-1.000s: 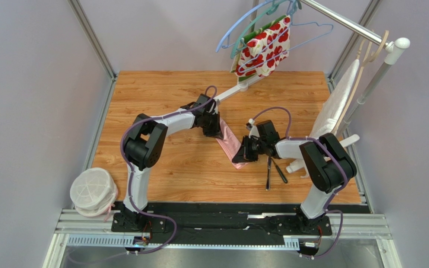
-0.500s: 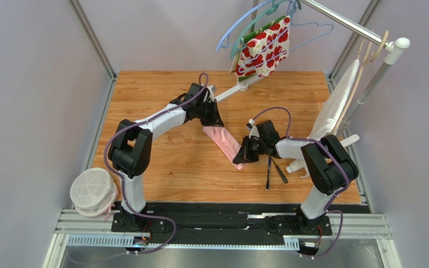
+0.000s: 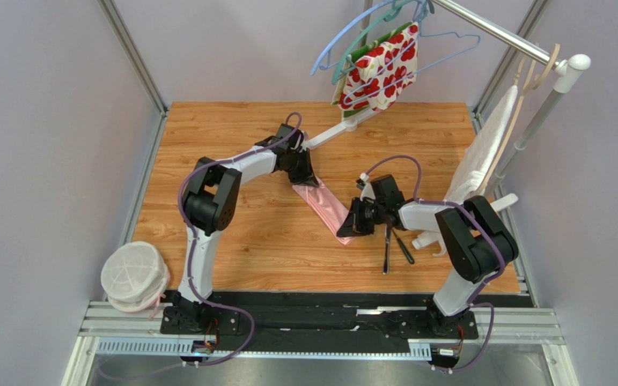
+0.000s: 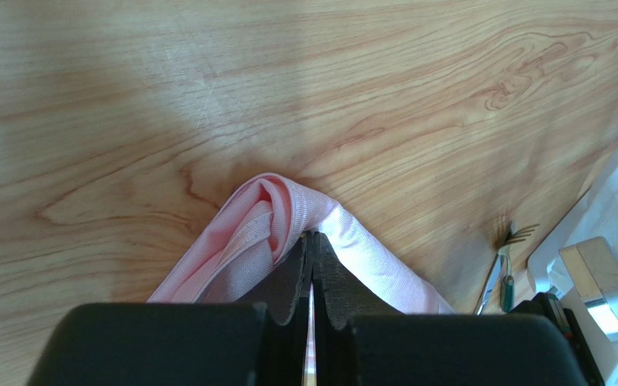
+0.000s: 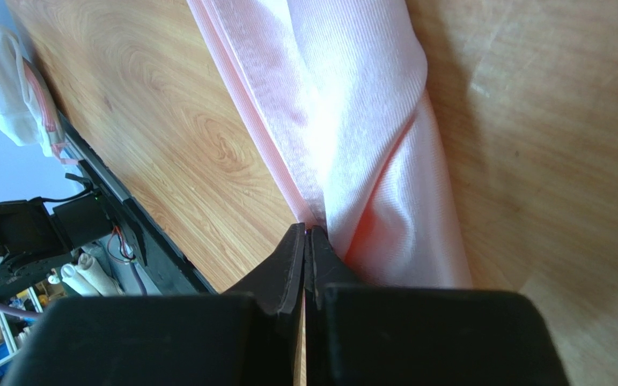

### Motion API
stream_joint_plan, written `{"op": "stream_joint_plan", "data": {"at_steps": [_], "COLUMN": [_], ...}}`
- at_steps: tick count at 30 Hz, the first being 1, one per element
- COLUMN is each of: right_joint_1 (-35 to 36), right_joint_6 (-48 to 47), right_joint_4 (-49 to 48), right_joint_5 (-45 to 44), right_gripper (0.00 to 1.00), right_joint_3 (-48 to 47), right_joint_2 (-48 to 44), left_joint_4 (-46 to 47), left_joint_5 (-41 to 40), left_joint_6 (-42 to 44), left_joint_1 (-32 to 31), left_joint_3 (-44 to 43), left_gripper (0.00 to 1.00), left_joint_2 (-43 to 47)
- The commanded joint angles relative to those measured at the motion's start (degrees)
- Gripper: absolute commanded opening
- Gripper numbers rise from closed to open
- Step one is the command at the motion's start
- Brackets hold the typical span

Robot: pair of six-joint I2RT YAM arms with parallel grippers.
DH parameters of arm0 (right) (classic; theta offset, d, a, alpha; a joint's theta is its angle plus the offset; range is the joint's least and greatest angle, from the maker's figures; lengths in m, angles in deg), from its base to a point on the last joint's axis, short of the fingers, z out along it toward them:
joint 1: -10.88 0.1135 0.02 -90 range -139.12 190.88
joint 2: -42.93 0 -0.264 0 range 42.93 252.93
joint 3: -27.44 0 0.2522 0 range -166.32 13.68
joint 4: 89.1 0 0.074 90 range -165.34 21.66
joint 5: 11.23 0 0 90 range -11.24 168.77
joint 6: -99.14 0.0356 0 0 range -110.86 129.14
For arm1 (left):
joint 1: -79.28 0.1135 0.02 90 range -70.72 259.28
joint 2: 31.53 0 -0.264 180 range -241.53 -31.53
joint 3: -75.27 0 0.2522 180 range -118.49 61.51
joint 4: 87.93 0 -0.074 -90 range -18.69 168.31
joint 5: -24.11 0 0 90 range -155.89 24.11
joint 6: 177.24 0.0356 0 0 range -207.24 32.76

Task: Fold the napkin into a case and place the utensils inside
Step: Smooth out the smaller rectangle-folded napkin at the center of the board.

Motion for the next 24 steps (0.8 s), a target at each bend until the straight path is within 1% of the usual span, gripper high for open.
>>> {"op": "stream_joint_plan", "data": {"at_steps": [1,5,7,8,9,11,13,14,15,17,20,24], "right_joint_1": [0.4,0.3,0.4,0.4,0.3,0.3,0.3,0.2,0.3,0.0,-0.3,-0.6], "right_joint_6": [-2.0,-3.0,-3.5,-3.6,-3.5,-3.6,-3.8,-3.9,-3.8,-3.8,-3.9,-5.4], "right_joint_4": [1.5,4.5,6.2,6.7,7.2,7.3,7.7,7.8,7.9,7.9,8.1,8.8], "right_joint_5": [-0.3,-1.5,-1.7,-1.6,-1.3,-1.1,-1.1,-1.1,-1.0,-1.1,-1.1,-2.8], "right_gripper": [0.00,0.00,0.00,0.00,0.00,0.00,0.00,0.00,0.00,0.00,0.00,0.00], "right_joint_3": [3.6,2.2,0.5,-1.6,-2.4,-4.3,-5.2,-5.4,-5.6,-5.4,-5.1,-4.7], "right_joint_2": [-3.8,-7.6,-7.9,-7.7,-7.7,-7.0,-6.6,-6.2,-6.2,-6.7,-7.6,-7.1], "left_joint_4": [-3.6,-4.7,-3.9,-3.0,-1.4,-0.8,-1.8,-2.5,-1.9,-2.1,-5.4,-5.3], "left_joint_5": [-3.3,0.3,2.2,5.3,6.4,7.0,5.2,4.2,4.0,1.7,-0.2,1.3], "left_joint_6": [2.2,4.7,4.6,3.9,3.4,2.3,2.0,1.4,1.1,0.5,1.2,0.6], "left_joint_1": [0.8,0.9,0.9,0.9,0.9,1.0,1.4,1.8,2.8,3.6,4.6,5.0], "left_joint_3": [-2.7,-4.3,-3.6,-3.2,-2.9,-1.5,0.0,0.7,3.0,4.7,4.2,1.6], "left_gripper": [0.03,0.04,0.07,0.09,0.12,0.13,0.12,0.10,0.06,0.04,0.01,0.00], "left_joint_2": [0.7,2.2,5.1,6.2,8.4,10.4,13.0,13.9,15.1,16.0,14.6,9.3]}}
